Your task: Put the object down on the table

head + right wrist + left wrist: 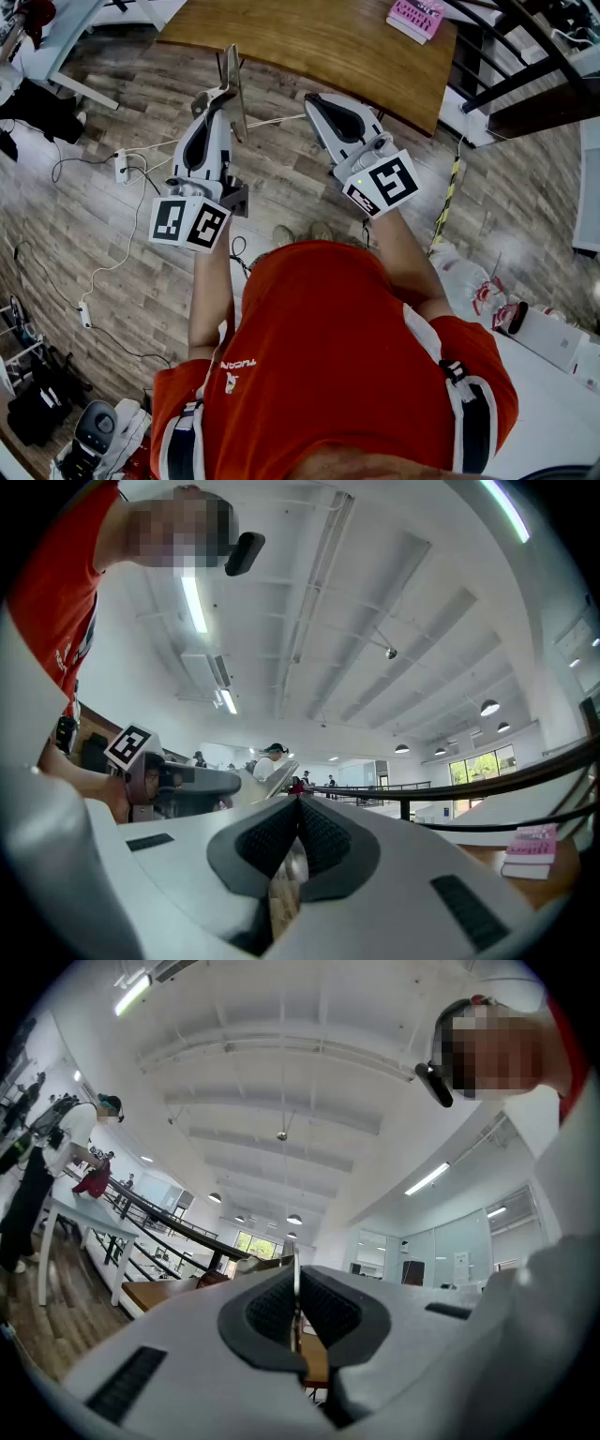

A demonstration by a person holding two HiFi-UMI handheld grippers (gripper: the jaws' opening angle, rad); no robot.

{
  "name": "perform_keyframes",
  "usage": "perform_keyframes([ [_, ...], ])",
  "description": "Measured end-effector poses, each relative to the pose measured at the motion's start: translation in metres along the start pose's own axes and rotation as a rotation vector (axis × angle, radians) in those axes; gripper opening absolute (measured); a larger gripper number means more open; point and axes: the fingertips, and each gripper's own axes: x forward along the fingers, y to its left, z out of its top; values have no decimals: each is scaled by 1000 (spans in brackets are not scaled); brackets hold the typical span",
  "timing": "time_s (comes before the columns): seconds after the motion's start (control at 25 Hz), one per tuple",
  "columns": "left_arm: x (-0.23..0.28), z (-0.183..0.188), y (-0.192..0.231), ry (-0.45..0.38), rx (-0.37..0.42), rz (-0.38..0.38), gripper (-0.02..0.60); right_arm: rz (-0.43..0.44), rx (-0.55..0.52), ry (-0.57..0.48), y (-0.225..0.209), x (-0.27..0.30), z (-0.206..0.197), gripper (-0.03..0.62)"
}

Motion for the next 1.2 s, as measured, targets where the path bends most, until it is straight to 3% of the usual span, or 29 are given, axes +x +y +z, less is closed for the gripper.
perform_keyframes([
  [0.72,-2,8,54,14,-23,-51,9,-56,-4,22,16,41,-12,25],
  [1.2,16,6,92,29,-31,-52,9,-73,-1,48,-3,73,-30,25],
])
